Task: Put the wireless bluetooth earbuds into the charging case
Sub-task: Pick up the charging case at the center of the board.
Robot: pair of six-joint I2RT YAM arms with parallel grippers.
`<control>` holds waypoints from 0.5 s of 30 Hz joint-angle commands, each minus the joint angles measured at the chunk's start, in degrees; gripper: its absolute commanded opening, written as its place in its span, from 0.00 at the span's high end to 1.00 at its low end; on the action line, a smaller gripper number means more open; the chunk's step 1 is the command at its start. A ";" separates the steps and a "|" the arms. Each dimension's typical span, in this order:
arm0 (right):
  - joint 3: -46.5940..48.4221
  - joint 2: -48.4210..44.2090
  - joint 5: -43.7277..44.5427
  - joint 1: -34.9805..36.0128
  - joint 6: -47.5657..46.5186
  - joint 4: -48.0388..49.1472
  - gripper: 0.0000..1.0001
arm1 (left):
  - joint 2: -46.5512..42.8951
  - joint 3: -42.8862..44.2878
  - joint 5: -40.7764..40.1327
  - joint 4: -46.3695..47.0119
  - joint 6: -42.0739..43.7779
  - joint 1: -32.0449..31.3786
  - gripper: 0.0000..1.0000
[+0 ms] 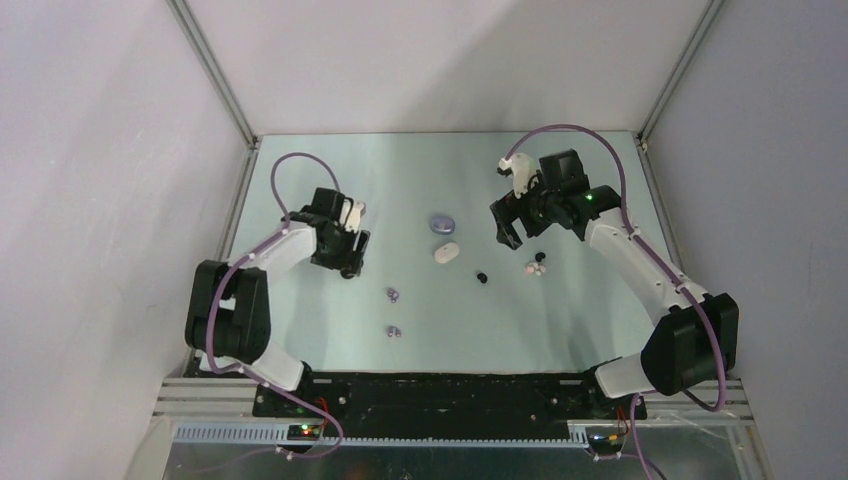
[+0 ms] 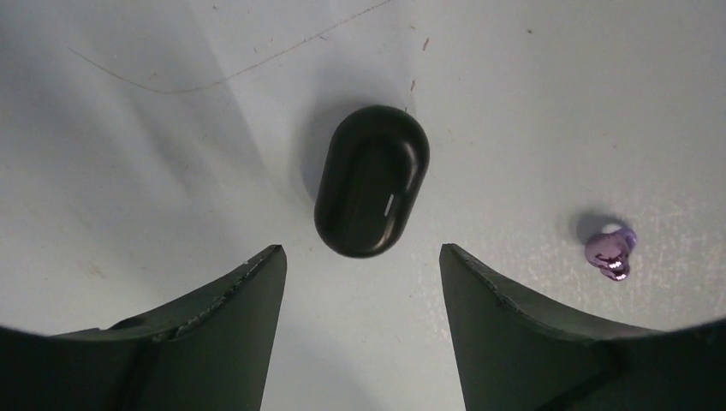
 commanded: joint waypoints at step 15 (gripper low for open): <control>0.11 0.07 0.65 -0.01 0.11 3.04 0.04 | 6.30 2.40 -4.25 3.49 3.67 -1.92 0.47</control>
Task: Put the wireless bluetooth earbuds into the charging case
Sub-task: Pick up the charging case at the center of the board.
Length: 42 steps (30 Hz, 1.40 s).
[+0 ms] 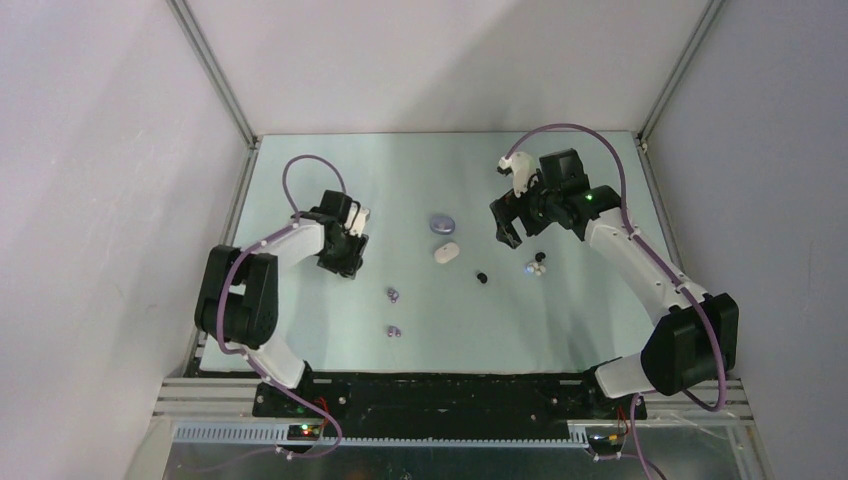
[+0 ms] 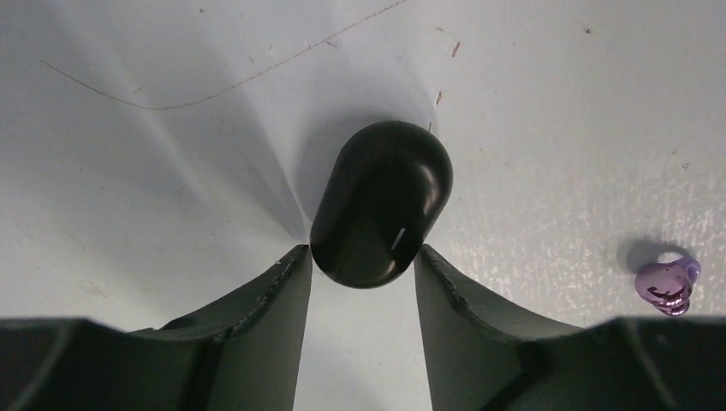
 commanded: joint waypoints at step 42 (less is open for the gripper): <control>45.70 36.25 -30.58 3.14 29.26 7.64 0.17 | -6.94 22.95 16.64 10.93 16.50 -8.83 0.73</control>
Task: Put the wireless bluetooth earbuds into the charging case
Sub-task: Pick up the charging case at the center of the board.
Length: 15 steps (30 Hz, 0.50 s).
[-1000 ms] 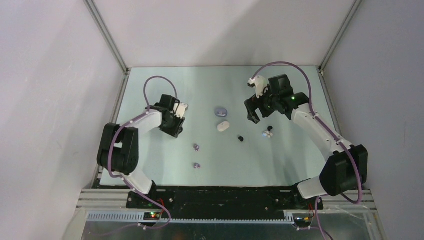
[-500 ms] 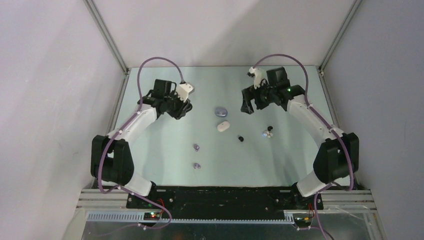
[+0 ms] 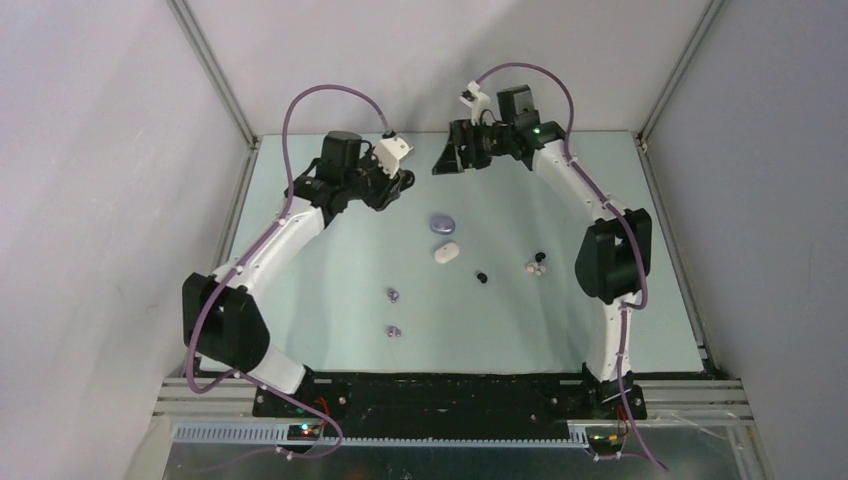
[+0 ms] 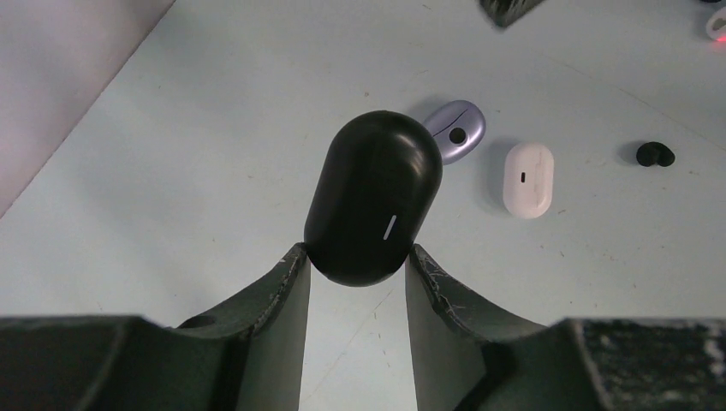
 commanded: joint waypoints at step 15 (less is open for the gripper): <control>7.56 6.48 -10.61 4.48 7.45 9.13 0.31 | 0.36 2.69 -1.53 5.88 -4.55 -2.55 0.74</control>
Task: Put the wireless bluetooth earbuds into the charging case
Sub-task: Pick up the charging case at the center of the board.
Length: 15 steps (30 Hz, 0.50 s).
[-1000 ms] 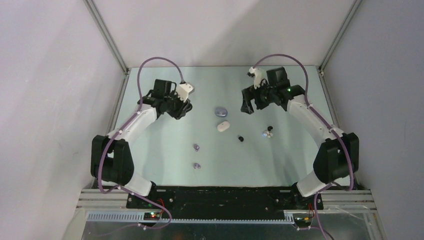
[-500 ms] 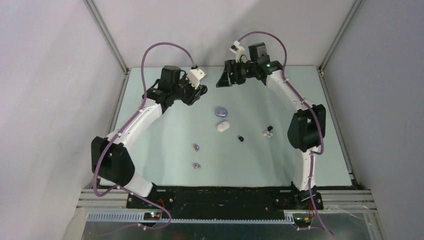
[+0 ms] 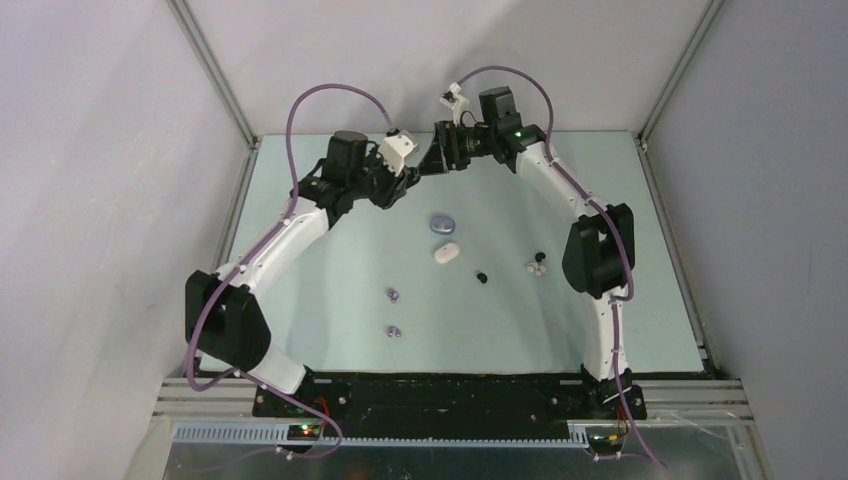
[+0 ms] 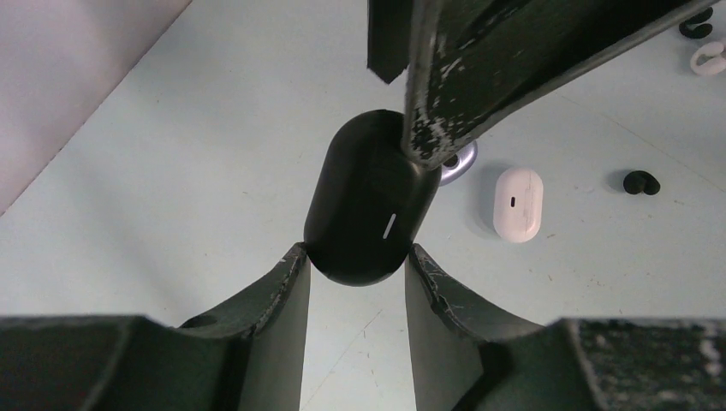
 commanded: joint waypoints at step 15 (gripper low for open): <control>4.30 3.83 -9.56 1.12 3.66 6.13 0.63 | 0.42 2.42 -2.26 6.23 -1.66 -0.93 0.76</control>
